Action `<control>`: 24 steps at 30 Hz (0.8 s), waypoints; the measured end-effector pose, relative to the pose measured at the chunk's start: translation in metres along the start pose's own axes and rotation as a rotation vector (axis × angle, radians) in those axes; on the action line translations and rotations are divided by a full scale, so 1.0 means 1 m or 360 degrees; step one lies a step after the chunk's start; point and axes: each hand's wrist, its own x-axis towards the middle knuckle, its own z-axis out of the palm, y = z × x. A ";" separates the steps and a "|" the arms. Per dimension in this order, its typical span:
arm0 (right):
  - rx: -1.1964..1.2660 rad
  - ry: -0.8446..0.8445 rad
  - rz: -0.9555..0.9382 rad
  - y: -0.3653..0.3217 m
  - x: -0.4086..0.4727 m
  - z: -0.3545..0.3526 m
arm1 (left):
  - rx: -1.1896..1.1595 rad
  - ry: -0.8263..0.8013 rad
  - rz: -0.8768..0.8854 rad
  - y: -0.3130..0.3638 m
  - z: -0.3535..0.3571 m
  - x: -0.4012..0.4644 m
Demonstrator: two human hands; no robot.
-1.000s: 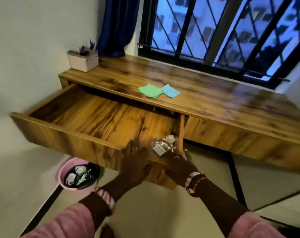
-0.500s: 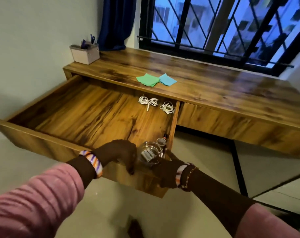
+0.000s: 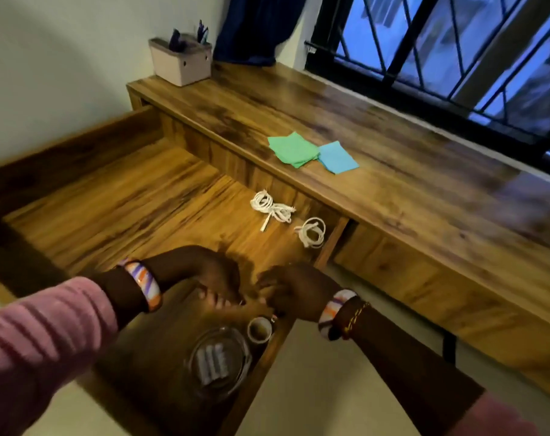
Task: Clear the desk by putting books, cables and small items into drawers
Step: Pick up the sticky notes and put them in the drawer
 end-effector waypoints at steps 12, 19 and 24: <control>-0.0291 0.0681 0.0464 0.145 0.065 -0.138 | -0.0280 0.1498 -0.0029 0.057 -0.135 0.041; -0.0301 0.0605 0.0459 0.229 0.104 -0.164 | -0.0139 0.1604 -0.0439 0.105 -0.204 0.115; -0.0263 0.0744 0.0380 0.244 0.113 -0.162 | -0.0101 0.1305 -0.0734 0.106 -0.251 0.144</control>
